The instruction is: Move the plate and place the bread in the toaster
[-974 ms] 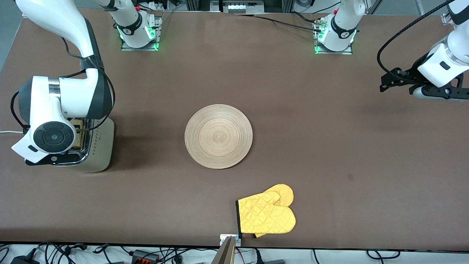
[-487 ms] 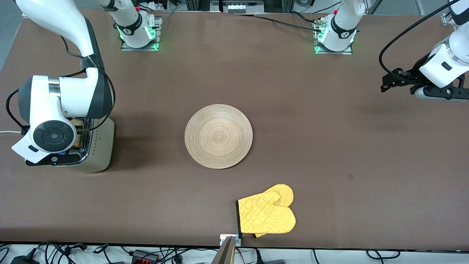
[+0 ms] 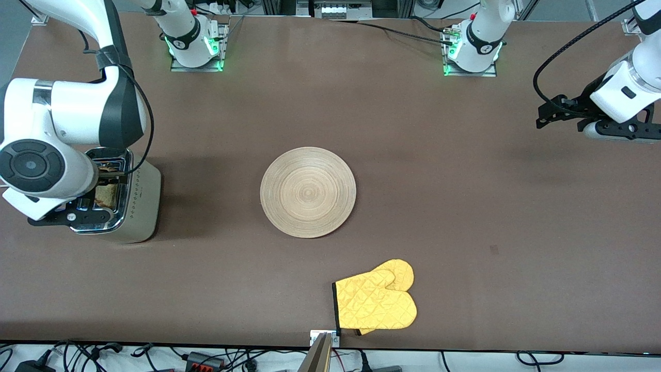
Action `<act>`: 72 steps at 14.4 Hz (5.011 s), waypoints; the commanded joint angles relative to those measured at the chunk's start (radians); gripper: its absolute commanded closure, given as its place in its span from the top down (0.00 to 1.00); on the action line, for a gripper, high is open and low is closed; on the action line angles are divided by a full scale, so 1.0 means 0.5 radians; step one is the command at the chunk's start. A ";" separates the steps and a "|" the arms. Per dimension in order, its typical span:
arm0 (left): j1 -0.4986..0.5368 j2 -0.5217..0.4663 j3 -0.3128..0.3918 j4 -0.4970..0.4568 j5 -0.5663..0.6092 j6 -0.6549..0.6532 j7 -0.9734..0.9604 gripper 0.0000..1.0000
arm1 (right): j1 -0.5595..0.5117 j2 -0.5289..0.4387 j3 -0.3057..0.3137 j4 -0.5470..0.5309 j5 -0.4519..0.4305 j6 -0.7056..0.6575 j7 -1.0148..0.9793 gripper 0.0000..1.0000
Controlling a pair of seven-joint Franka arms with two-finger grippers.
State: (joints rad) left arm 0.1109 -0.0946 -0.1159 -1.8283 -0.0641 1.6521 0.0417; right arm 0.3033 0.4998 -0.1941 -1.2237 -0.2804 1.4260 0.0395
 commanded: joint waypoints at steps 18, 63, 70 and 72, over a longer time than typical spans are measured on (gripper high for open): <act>0.008 0.027 -0.014 0.061 0.067 -0.015 -0.022 1.00 | -0.708 -0.334 0.308 -0.065 0.696 0.394 0.047 1.00; -0.139 0.023 0.091 0.064 0.076 -0.024 -0.025 1.00 | -0.738 -1.027 0.357 -1.004 0.558 0.544 -0.110 1.00; -0.136 0.024 0.094 0.064 0.076 -0.021 -0.025 1.00 | -0.711 -1.027 0.357 -1.004 0.558 0.517 -0.097 1.00; -0.136 0.027 0.094 0.064 0.076 -0.021 -0.025 1.00 | -0.708 -1.027 0.357 -1.004 0.558 0.511 -0.104 1.00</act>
State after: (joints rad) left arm 0.0453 -0.0945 -0.0689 -1.8257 -0.0511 1.6534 0.0417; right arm -0.0404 0.0037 -0.0276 -1.7196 0.0038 1.6967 -0.0047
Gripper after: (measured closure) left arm 0.000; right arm 0.000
